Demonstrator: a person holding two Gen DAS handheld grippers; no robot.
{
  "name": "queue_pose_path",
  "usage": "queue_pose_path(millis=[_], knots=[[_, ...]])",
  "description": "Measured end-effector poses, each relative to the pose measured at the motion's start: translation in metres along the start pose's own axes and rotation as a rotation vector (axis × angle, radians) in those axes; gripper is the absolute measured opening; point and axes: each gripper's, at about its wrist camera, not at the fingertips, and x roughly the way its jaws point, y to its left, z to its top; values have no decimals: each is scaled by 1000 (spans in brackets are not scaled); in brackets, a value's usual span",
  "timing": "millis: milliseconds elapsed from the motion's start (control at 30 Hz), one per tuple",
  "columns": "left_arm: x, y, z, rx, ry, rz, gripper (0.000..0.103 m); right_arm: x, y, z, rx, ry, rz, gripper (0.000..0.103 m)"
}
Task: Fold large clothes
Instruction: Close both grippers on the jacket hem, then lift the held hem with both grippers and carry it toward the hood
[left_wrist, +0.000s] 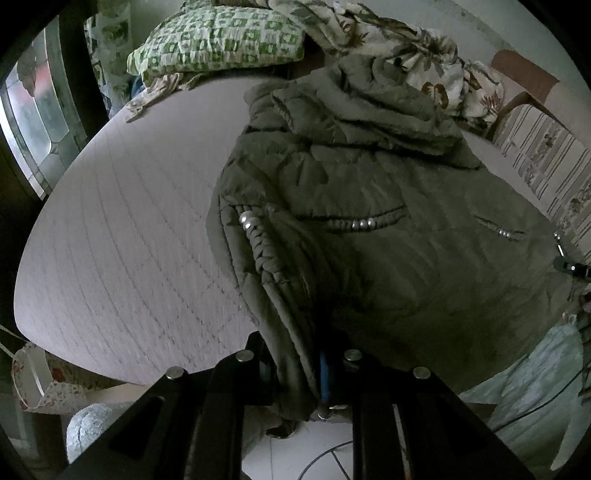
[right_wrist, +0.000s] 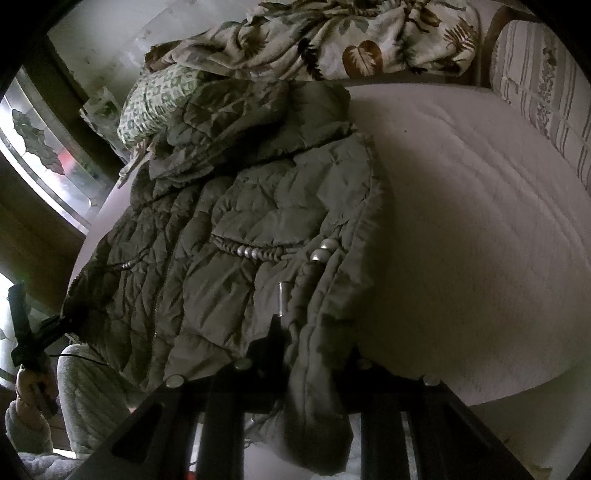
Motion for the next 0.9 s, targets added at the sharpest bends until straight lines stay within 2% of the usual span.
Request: queue_pose_path(millis=[900], knots=[[-33,-6,44,-10,-98,-46,16,-31,20,45,-51,-92,46,19]])
